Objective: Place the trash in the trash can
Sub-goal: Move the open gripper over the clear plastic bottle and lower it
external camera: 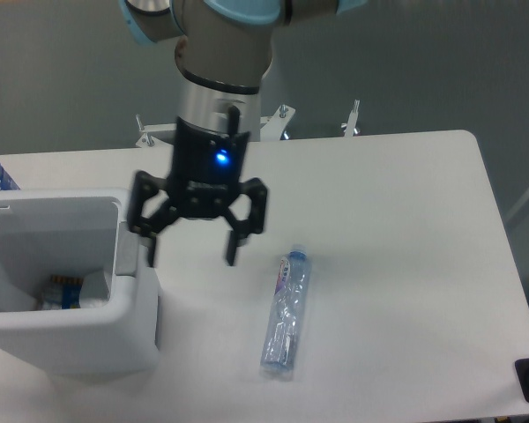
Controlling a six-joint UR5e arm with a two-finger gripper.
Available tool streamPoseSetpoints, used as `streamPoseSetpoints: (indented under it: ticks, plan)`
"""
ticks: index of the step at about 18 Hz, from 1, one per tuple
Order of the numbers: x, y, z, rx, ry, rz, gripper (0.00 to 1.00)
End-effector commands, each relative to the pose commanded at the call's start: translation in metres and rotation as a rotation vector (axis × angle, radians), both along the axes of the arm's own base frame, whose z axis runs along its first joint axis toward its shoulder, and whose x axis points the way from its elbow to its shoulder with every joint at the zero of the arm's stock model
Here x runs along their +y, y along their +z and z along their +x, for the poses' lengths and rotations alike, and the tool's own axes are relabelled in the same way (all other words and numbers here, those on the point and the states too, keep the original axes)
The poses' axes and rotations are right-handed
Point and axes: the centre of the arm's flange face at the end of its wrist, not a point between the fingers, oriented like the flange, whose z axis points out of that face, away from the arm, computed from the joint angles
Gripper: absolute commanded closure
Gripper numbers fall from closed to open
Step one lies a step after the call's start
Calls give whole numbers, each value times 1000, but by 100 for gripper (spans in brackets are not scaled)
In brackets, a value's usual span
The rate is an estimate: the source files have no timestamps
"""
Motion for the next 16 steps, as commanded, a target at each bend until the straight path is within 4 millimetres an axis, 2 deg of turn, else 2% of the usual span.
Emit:
streamPoseSetpoints:
  ticks: [3, 8, 12, 16]
  plan:
    - [1, -25, -20, 29, -13, -70, 0]
    - [10, -89, -55, 47, -151, -195, 0]
    - [21, -162, -77, -10, -218, -271, 0]
    - [28, -212, -84, -67, -227, -312, 0]
